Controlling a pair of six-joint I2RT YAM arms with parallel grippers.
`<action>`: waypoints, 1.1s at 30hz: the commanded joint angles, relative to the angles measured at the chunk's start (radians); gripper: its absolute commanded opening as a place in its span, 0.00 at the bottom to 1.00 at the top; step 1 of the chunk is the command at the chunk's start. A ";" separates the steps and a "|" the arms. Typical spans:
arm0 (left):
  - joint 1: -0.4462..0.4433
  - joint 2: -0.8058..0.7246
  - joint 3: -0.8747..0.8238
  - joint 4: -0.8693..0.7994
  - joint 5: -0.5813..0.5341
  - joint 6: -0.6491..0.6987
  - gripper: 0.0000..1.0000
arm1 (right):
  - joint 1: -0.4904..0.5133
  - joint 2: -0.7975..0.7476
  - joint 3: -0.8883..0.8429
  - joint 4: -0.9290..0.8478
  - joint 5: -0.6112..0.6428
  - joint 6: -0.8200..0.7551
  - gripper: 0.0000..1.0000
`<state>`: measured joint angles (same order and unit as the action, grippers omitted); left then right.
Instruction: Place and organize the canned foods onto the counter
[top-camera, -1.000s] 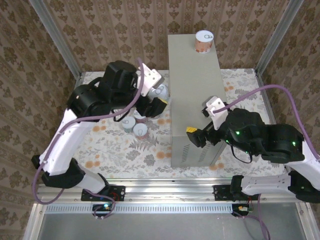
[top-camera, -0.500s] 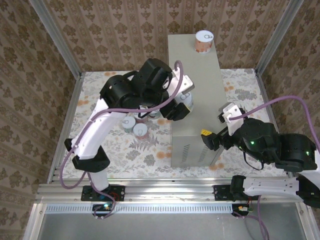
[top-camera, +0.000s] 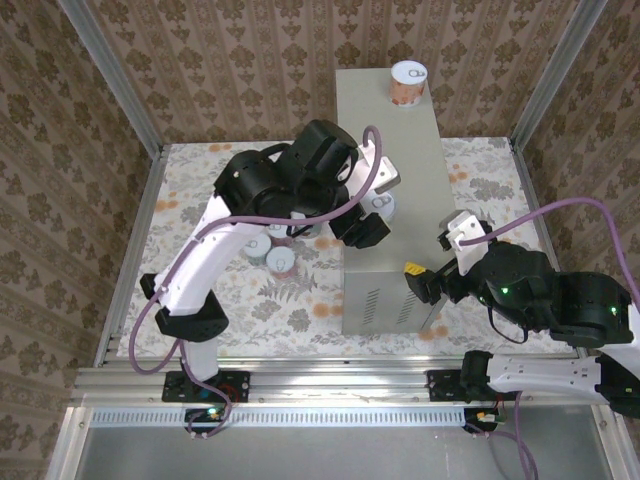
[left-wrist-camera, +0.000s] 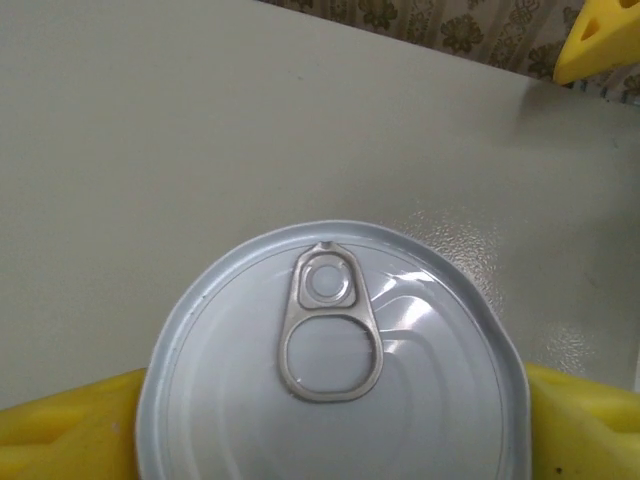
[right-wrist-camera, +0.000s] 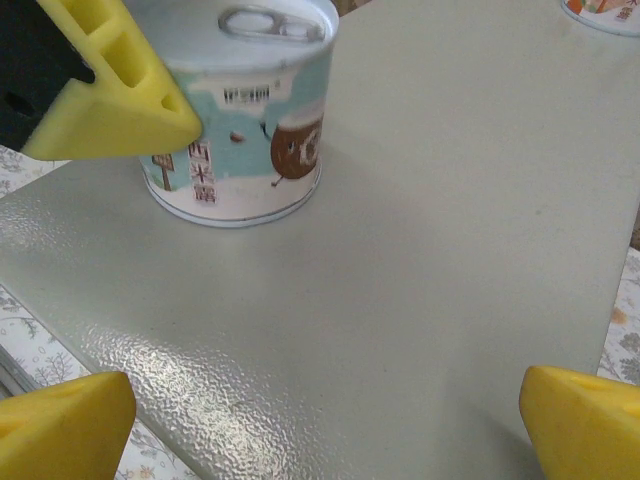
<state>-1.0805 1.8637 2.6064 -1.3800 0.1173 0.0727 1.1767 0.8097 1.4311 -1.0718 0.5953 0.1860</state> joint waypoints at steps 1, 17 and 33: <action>-0.007 -0.003 0.030 0.025 0.008 0.020 0.85 | 0.006 0.000 -0.004 0.029 0.010 -0.002 1.00; 0.008 -0.206 -0.348 0.274 0.008 -0.010 1.00 | 0.007 0.011 -0.003 0.059 -0.007 -0.019 1.00; 0.098 -0.388 -0.706 0.627 0.043 -0.098 0.76 | 0.006 -0.013 -0.035 0.062 0.002 0.007 1.00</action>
<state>-1.0069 1.5135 1.9152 -0.8505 0.1440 0.0040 1.1767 0.8139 1.4117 -1.0340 0.5915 0.1802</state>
